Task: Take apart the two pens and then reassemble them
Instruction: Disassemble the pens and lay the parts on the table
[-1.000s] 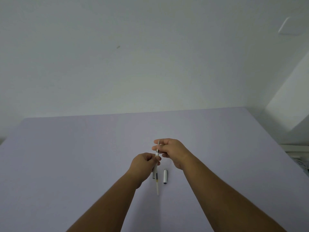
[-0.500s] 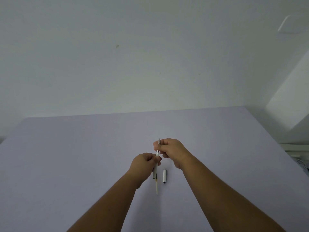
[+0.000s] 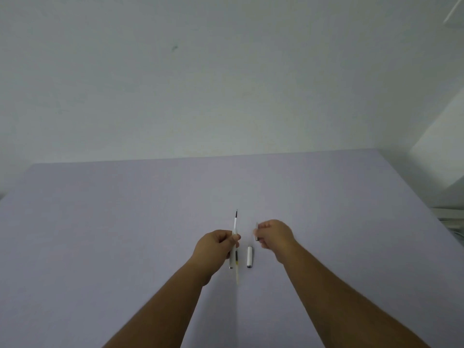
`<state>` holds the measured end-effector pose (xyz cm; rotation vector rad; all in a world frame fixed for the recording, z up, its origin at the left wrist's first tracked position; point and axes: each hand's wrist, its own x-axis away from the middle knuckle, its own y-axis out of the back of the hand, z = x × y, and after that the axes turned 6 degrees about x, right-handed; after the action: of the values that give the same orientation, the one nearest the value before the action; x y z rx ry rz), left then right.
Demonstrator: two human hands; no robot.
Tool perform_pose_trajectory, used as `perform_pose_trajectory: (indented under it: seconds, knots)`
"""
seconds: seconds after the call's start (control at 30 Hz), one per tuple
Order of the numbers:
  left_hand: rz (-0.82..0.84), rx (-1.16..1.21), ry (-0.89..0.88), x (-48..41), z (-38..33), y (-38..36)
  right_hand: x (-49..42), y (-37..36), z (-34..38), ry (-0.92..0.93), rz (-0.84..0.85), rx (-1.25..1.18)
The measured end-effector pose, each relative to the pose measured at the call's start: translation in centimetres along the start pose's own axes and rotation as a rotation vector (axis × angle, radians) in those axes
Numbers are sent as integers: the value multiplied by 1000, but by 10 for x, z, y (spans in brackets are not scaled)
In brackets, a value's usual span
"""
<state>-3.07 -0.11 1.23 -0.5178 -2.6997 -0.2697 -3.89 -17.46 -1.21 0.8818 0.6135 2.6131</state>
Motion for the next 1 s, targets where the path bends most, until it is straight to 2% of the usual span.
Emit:
perform_pose_trajectory:
  seconds: [0.07, 0.17, 0.33, 1.0]
  knots:
    - [-17, -4, 26, -4, 10, 0, -4, -16, -21, -14, 42, 267]
    - [-30, 0, 67, -9, 22, 1, -6, -30, -36, 2, -5, 396]
    - [-52, 37, 114, -15, 37, 2, -6, -39, -49, -36, -108, 373]
    - [-62, 24, 168, -15, 46, 1, -12, -48, -67, -94, -88, 292]
